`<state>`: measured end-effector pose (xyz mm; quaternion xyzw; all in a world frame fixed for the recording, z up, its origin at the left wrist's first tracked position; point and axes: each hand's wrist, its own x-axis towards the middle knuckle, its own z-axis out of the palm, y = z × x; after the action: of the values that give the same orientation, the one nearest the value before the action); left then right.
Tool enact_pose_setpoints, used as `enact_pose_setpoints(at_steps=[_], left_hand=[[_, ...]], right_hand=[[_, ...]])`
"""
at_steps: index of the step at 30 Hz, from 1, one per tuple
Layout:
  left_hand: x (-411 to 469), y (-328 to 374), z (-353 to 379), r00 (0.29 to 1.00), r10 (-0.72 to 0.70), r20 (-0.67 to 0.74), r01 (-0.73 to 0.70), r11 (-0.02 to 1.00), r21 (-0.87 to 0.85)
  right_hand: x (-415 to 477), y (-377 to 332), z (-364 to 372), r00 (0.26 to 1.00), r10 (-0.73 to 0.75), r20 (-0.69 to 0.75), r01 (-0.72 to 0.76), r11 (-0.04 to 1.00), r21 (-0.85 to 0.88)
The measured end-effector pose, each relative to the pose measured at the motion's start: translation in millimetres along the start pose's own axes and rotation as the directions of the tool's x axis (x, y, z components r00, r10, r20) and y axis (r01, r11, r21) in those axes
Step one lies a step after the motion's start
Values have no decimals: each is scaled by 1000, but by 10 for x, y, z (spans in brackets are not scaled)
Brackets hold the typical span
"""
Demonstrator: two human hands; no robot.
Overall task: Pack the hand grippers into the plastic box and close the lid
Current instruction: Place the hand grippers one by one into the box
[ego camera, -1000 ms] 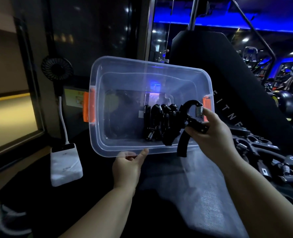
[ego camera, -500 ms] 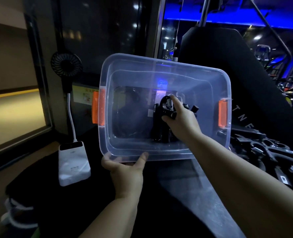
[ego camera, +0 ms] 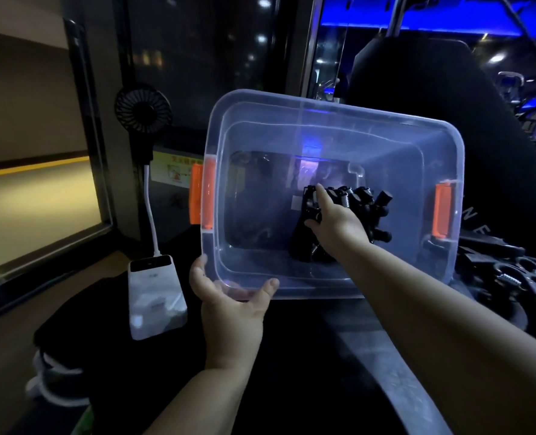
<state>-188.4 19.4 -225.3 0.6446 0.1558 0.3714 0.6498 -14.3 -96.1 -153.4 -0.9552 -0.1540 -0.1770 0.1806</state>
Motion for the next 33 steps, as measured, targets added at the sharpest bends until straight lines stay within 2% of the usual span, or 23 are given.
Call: enact_pose_setpoints(at_steps=[4, 10, 15, 21, 29, 33], left_hand=[[113, -66, -45, 1000, 18, 17, -17, 998, -55], [125, -89, -41, 999, -9, 40, 16, 986, -169], [137, -110, -25, 999, 37, 31, -29, 972, -232], [127, -113, 2, 999, 51, 9, -48, 977, -208], [107, -144, -4, 998, 64, -2, -64, 986, -151], [102, -151, -1, 997, 81, -11, -81, 985, -150]], right_hand=[[114, -19, -7, 999, -32, -4, 30, 984, -177], [252, -31, 20, 999, -33, -19, 27, 963, -267], [269, -1, -6, 993, -85, -82, 49, 926, -375], [248, 23, -7, 987, -110, -117, 50, 904, -424], [110, 115, -59, 981, -116, -154, 58, 939, -338], [-10, 209, -85, 979, -129, -160, 65, 931, -359]])
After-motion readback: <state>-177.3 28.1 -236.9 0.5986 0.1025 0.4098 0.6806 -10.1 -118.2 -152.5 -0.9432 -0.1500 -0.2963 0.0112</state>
